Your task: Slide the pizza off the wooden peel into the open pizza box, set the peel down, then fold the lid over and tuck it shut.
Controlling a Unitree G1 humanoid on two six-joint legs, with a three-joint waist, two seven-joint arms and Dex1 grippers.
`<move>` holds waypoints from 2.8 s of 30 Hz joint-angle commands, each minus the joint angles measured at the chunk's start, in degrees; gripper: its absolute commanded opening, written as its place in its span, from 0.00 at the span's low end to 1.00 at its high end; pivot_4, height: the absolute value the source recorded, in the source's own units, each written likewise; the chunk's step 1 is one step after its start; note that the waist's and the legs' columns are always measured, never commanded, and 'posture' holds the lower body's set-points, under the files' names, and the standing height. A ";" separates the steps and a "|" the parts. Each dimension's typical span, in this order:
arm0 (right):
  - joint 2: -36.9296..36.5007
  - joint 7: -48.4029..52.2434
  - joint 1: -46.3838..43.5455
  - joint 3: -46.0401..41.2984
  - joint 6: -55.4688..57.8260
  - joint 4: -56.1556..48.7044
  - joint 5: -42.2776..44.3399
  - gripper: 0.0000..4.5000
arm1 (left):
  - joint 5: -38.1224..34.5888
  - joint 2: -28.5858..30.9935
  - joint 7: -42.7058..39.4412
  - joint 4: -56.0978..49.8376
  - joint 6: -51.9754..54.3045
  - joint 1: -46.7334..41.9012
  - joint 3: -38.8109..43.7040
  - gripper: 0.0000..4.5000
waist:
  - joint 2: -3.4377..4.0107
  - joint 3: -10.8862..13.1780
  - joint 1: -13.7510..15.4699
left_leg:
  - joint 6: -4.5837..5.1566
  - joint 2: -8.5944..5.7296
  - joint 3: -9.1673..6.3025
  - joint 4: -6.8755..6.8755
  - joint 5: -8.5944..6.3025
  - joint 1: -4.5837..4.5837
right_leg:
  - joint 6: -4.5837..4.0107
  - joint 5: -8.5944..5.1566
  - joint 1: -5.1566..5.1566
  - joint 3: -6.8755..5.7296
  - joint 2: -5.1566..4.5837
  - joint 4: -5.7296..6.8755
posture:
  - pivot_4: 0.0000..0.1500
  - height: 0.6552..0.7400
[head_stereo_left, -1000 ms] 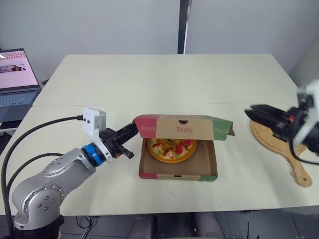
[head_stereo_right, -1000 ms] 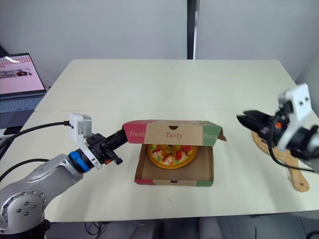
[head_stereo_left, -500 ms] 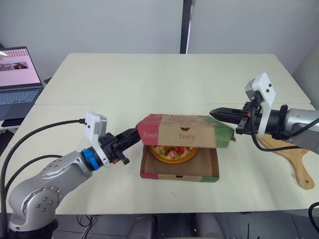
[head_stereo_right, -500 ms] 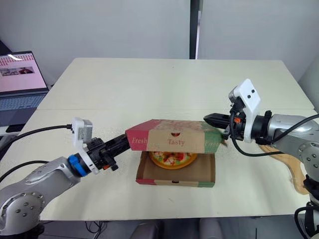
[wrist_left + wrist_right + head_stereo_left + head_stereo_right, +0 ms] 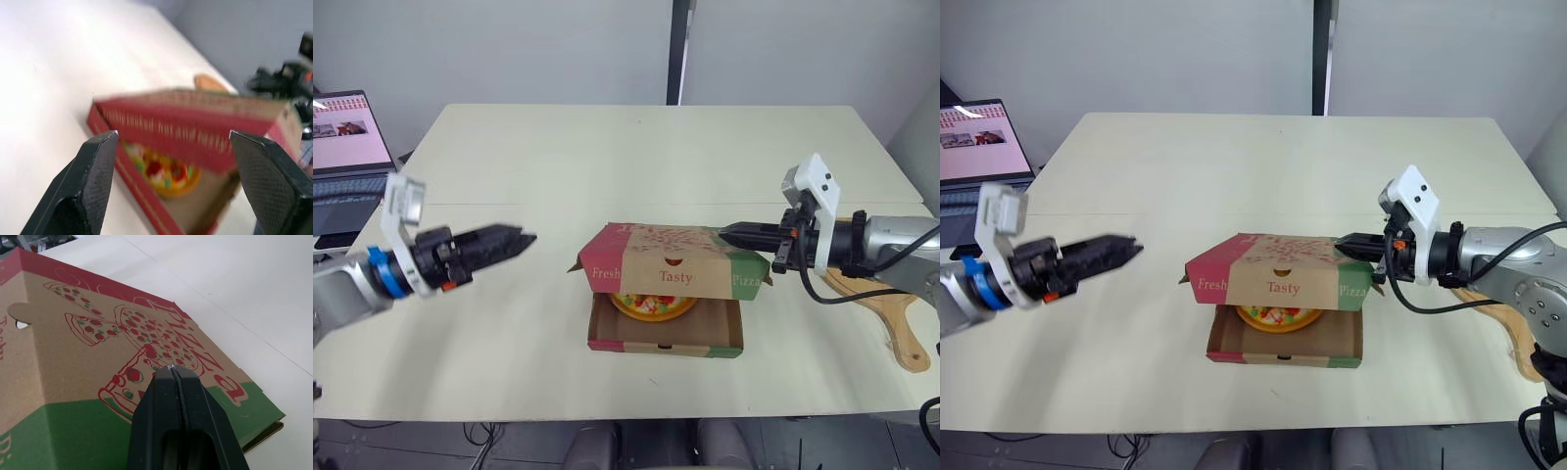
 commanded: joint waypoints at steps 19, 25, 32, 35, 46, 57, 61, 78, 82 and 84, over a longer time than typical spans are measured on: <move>-8.06 4.73 12.35 -12.99 -4.24 -4.12 -5.40 0.00 | 35.12 -11.41 -29.07 1.40 -17.59 -25.33 -38.83 0.00 | -0.04 0.03 0.34 | 0.00 -0.06 -0.06 0.03 0.00 -0.38 | 0.10 0.08 -0.15 -0.02 -0.02 -0.25 | 1.00 1.00; -10.40 8.52 25.36 -15.14 -7.27 -7.19 -8.73 0.00 | 37.19 -12.88 -31.01 2.27 -17.75 -26.32 -38.20 0.00 | -0.04 0.03 0.31 | 0.02 -0.05 -0.08 0.04 -0.01 -0.48 | 0.15 0.11 -0.15 -0.05 -0.02 -0.40 | 1.00 1.00; -7.53 8.64 26.42 -11.41 -8.27 -9.83 -7.40 0.00 | 38.19 -13.68 -31.84 2.07 -17.23 -26.82 -38.03 0.00 | -0.04 0.03 -0.19 | 0.03 -0.03 -0.08 0.07 -0.01 -0.44 | 0.16 0.10 -0.13 -0.04 -0.01 -0.38 | 1.00 1.00; -5.93 7.17 24.54 -10.21 -7.19 -10.80 -5.76 0.00 | 38.76 -13.97 -31.77 1.72 -17.32 -26.72 -38.38 0.00 | -0.04 0.03 -0.16 | 0.02 -0.04 -0.10 0.08 0.00 -0.45 | 0.16 0.11 -0.13 -0.04 -0.01 -0.38 | 1.00 1.00; -3.54 3.56 27.09 -9.28 -5.33 -14.59 -3.12 0.00 | 43.52 -15.32 -33.16 0.84 -18.99 -25.80 -42.08 0.00 | -0.04 0.03 -0.04 | 0.01 -0.05 -0.18 0.09 0.00 -0.49 | 0.16 0.12 -0.13 -0.09 -0.01 -0.38 | 1.00 1.00; -7.01 6.41 39.20 -17.31 -10.14 -16.26 -9.96 0.00 | 45.87 -15.47 -33.54 -0.85 -20.33 -22.41 -42.35 0.00 | -0.04 0.03 0.08 | 0.02 -0.06 -0.18 0.13 0.00 -0.46 | 0.18 0.12 -0.07 -0.09 -0.01 -0.33 | 1.00 1.00; -6.77 7.80 39.99 -21.26 -10.49 -16.92 -8.56 0.00 | 45.90 -15.37 -33.17 -1.53 -20.28 -21.33 -41.89 0.00 | -0.04 0.03 0.04 | 0.02 -0.05 -0.17 0.13 0.00 -0.40 | 0.18 0.12 -0.03 -0.09 0.00 -0.33 | 1.00 1.00; -9.03 7.22 34.02 -19.27 -10.31 -24.39 1.84 0.13 | 46.94 -16.47 -30.84 -2.69 -21.47 -19.87 -41.12 0.00 | -0.04 0.03 0.10 | 0.03 -0.05 -0.19 0.13 -0.01 -0.32 | 0.18 0.12 0.06 -0.09 -0.01 -0.32 | 1.00 1.00; -10.95 5.93 31.87 -10.81 -14.21 -27.02 -6.98 0.44 | 47.09 -16.72 -31.20 -2.43 -21.94 -20.50 -41.35 0.00 | -0.04 0.03 0.05 | 0.03 -0.05 -0.19 0.14 -0.01 -0.32 | 0.18 0.12 0.06 -0.10 -0.01 -0.32 | 1.00 1.00; -11.38 5.95 31.35 -7.74 -15.55 -26.82 -9.93 0.58 | 47.09 -16.90 -31.24 -2.42 -21.91 -20.66 -41.50 0.00 | -0.04 0.03 0.01 | 0.02 -0.05 -0.18 0.14 -0.01 -0.32 | 0.18 0.12 0.05 -0.10 -0.01 -0.32 | 1.00 1.00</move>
